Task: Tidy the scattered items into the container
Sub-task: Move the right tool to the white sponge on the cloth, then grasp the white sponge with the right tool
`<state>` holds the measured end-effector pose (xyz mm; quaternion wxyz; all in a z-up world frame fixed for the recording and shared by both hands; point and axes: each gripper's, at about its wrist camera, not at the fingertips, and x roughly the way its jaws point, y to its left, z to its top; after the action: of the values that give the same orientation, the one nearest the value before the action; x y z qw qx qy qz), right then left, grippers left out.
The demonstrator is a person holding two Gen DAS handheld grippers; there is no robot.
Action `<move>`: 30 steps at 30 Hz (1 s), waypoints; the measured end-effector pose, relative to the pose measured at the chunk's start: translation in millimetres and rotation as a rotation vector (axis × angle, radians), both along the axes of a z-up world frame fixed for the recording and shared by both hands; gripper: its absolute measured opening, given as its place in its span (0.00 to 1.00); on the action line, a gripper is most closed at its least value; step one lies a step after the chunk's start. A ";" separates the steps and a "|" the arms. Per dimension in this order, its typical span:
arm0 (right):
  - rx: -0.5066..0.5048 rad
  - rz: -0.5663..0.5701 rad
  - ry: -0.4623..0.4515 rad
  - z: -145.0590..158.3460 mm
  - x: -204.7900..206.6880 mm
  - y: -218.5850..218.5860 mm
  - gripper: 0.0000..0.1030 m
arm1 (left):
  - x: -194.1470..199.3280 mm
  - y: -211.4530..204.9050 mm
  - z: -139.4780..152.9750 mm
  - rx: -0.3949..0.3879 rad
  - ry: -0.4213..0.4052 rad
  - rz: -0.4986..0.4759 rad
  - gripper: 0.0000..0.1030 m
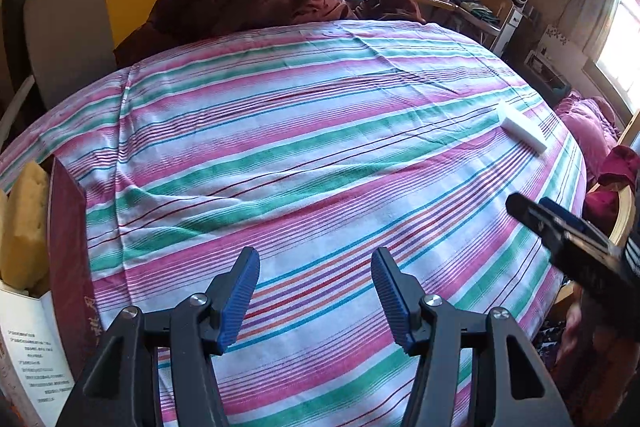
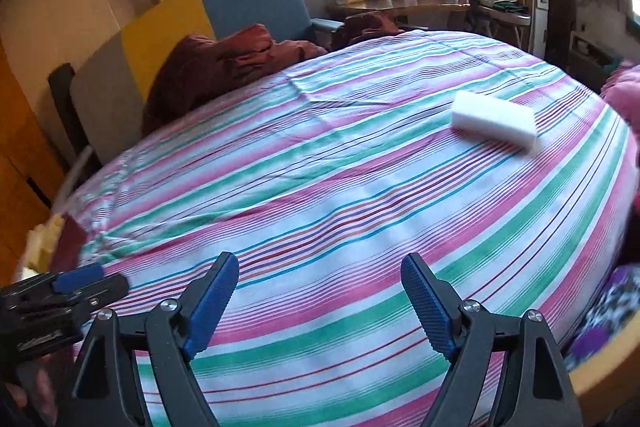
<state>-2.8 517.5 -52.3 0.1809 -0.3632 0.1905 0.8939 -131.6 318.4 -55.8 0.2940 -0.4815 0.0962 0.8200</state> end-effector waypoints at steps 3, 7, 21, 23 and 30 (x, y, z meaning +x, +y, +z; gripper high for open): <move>0.020 -0.024 -0.025 1.7 -3.7 21.5 0.83 | -2.3 -0.7 -2.5 0.016 -0.011 0.005 0.57; 0.059 -0.098 -0.060 9.2 -12.0 58.8 0.85 | -5.5 -2.2 -9.0 0.027 -0.027 0.020 0.57; 0.076 -0.273 -0.209 28.7 -72.7 191.1 0.91 | 2.1 -10.5 -11.2 0.071 -0.079 0.005 0.57; 0.046 -0.293 -0.228 24.6 -81.2 210.4 0.91 | 4.4 -12.2 -10.0 0.071 -0.077 0.003 0.57; -0.058 -0.322 -0.275 -0.7 -93.8 247.9 0.91 | 3.3 -17.8 -7.1 0.087 -0.082 0.016 0.57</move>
<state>-96.7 765.4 -53.0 0.3352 -0.4515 0.2455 0.7897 -128.2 300.6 -62.9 0.3116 -0.5025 0.0444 0.8053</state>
